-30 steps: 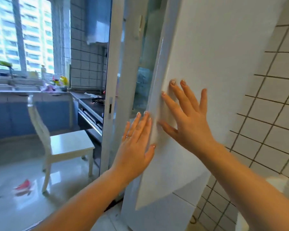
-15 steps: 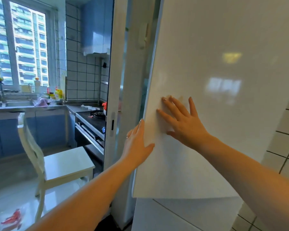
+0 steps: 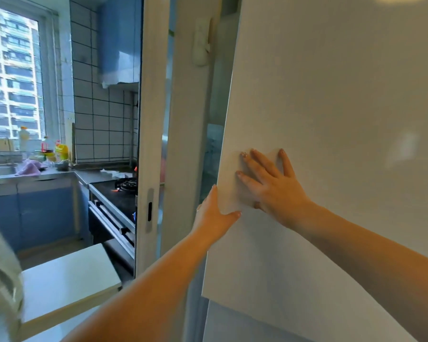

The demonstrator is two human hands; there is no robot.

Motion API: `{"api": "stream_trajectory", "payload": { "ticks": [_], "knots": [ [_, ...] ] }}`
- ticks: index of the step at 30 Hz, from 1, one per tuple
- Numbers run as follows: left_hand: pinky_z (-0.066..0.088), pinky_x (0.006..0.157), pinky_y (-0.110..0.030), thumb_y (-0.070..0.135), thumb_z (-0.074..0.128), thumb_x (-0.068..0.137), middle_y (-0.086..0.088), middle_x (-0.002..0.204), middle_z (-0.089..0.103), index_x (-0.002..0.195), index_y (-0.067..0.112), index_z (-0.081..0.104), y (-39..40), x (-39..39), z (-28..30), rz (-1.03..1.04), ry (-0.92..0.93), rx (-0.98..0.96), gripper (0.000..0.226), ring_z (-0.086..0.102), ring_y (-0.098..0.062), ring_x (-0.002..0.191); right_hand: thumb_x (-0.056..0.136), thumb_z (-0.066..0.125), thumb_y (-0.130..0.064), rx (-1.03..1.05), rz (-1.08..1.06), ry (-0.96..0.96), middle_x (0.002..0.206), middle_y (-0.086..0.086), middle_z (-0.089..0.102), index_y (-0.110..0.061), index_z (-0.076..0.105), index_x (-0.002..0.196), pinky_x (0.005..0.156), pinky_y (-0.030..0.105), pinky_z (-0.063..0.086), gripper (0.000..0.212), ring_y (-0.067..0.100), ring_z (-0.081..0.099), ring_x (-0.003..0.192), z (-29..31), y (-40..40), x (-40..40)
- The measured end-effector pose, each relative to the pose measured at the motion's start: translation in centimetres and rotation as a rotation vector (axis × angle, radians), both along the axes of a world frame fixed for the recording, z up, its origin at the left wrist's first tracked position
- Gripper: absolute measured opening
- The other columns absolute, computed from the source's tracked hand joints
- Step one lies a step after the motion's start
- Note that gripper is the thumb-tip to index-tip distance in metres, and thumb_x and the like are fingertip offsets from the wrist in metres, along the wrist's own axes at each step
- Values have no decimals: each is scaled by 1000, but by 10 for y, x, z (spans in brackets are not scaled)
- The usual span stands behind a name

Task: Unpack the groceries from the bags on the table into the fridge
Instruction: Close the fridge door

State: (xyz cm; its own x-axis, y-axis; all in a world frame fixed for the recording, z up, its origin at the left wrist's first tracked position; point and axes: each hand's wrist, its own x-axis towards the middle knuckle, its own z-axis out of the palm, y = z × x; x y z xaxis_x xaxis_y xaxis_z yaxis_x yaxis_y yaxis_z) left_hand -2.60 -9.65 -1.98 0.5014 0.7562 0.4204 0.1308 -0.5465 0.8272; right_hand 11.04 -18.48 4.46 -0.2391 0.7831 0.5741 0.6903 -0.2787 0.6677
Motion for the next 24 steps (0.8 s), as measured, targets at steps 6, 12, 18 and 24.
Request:
{"api": "stream_trajectory", "payload": {
  "ticks": [6,12,18,24],
  "knots": [
    [51,89,-36,29,73,78,6,115,56,129,29,39,43,46,-6,-54,-50,-22,62,54,-13,103,35,94,-32,51,-58,-32,139,18,47,-11,64,119,98,68,25,92,37,40,131,-3,33,29],
    [48,95,-45,38,72,78,4,122,52,132,30,35,62,84,-11,-38,-81,-51,66,49,-20,113,34,93,-31,62,-127,-29,134,18,52,-11,68,112,94,69,30,83,37,48,125,-2,52,48],
    [31,106,-42,36,69,81,3,138,40,142,23,26,75,91,-20,-19,-65,22,76,34,-21,127,36,93,-28,59,-200,-36,143,18,42,-12,61,123,99,69,22,94,36,35,133,-6,56,50],
    [37,104,-47,32,71,79,4,130,47,137,25,33,92,82,-18,-167,-53,19,70,42,-21,121,37,93,-27,14,-323,3,145,19,39,-12,56,128,100,68,16,99,36,34,135,-2,54,32]
  ]
}}
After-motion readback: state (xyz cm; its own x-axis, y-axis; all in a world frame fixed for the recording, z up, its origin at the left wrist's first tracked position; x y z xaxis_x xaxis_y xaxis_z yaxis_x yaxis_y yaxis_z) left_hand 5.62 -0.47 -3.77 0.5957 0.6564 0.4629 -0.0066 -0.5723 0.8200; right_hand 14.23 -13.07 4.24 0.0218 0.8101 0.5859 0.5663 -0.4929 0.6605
